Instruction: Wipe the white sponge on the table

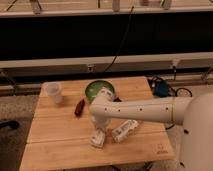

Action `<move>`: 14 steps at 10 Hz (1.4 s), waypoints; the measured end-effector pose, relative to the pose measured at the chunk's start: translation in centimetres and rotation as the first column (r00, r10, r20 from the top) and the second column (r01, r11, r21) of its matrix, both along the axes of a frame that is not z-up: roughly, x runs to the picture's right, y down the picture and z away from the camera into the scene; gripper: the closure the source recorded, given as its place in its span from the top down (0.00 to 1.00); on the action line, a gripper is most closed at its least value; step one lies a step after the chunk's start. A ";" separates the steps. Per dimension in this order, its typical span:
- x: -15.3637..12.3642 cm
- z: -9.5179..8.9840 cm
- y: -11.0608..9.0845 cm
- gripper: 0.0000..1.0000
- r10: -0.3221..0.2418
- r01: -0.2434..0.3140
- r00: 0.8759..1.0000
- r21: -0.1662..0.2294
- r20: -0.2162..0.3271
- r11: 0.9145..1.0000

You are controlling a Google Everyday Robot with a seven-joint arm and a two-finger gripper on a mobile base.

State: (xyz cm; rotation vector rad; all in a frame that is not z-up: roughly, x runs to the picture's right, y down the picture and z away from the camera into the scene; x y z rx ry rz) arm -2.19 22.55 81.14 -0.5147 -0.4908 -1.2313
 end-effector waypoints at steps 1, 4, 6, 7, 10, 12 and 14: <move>0.6 0.0 0.2 0.00 -0.005 0.005 1.000 0.000 -0.002 1.000; -0.1 -0.2 0.3 0.00 -0.008 0.008 1.000 0.004 0.005 1.000; -1.5 -0.1 0.1 0.00 -0.025 0.025 1.000 0.006 0.009 1.000; -2.1 -0.1 0.0 0.00 -0.029 0.029 0.999 0.006 0.014 1.000; -1.6 -0.2 0.1 0.00 -0.036 0.035 0.999 0.007 0.017 0.999; 0.4 -0.1 -0.1 0.00 -0.037 0.037 0.999 0.009 0.013 0.999; 1.9 -0.1 -0.1 0.00 -0.037 0.037 0.999 0.009 0.012 0.999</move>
